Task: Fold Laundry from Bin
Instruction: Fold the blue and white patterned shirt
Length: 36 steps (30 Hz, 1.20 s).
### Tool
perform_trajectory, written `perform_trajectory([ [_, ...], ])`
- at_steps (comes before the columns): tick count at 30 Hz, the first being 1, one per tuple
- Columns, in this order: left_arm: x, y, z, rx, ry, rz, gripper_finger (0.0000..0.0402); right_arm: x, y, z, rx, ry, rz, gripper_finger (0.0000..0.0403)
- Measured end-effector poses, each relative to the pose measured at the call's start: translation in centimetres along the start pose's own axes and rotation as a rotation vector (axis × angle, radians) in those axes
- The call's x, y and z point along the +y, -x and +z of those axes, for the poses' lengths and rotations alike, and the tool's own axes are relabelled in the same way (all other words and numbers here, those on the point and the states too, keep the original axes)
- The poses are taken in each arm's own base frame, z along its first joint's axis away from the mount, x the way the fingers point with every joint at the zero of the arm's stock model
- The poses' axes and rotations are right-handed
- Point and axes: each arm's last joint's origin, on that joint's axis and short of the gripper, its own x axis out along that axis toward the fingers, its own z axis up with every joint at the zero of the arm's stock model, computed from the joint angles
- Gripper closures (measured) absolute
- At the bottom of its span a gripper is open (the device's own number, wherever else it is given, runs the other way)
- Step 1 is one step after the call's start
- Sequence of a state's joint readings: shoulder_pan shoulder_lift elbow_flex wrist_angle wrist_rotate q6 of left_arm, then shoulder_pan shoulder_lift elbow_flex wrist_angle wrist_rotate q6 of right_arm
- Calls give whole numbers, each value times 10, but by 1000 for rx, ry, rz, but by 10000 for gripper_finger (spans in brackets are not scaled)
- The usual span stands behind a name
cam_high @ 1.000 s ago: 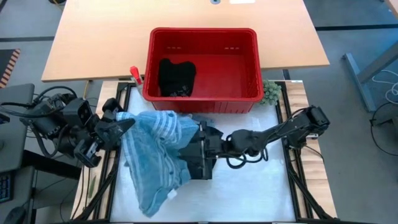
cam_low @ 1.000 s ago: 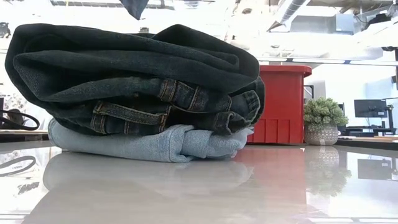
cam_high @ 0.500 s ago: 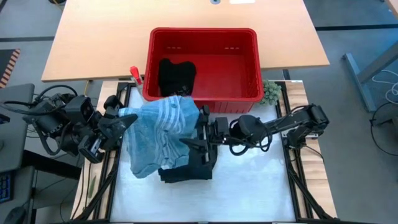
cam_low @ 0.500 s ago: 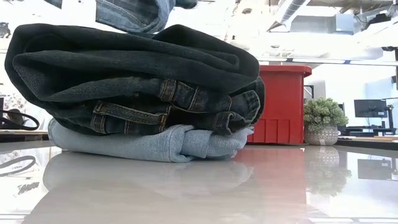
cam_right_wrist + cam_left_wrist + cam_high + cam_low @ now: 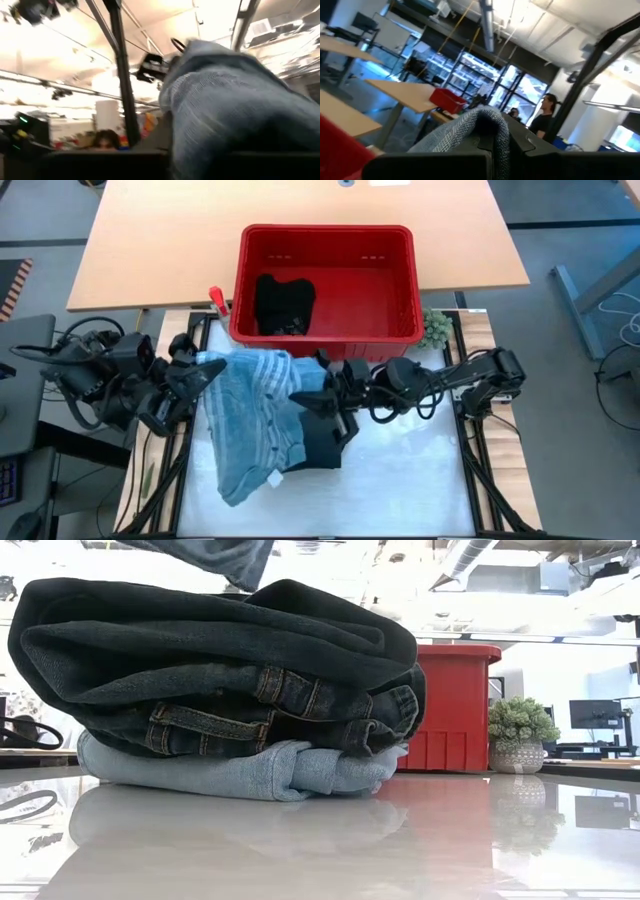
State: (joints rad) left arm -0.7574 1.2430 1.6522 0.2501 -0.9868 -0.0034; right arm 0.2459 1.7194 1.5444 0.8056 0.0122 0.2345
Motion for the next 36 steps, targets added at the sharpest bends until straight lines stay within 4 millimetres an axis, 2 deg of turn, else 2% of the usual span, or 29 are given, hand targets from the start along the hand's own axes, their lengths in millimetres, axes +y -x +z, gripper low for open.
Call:
perform_trajectory([
  [2,1,0,-5,8,2,22,401,2,0,6,-4,-49,17,382],
  [5,1,1,-18,50,12,21,401,5,2,17,28,-144,8,378],
  [10,7,6,-56,117,59,26,401,6,12,37,193,-258,-65,383],
  [15,22,16,-87,99,172,34,401,22,23,30,396,-293,-106,383],
  [19,34,21,-122,56,276,-101,400,35,25,26,423,-295,-95,383],
  [22,46,21,-138,13,337,-153,386,35,26,22,443,-295,-101,383],
  [26,50,23,-144,8,385,-167,342,30,28,18,467,-317,-131,383],
  [31,45,28,-137,17,408,-191,266,28,33,12,495,-358,-156,383],
  [36,46,37,-133,118,408,-189,206,28,33,12,496,-367,-159,383],
])
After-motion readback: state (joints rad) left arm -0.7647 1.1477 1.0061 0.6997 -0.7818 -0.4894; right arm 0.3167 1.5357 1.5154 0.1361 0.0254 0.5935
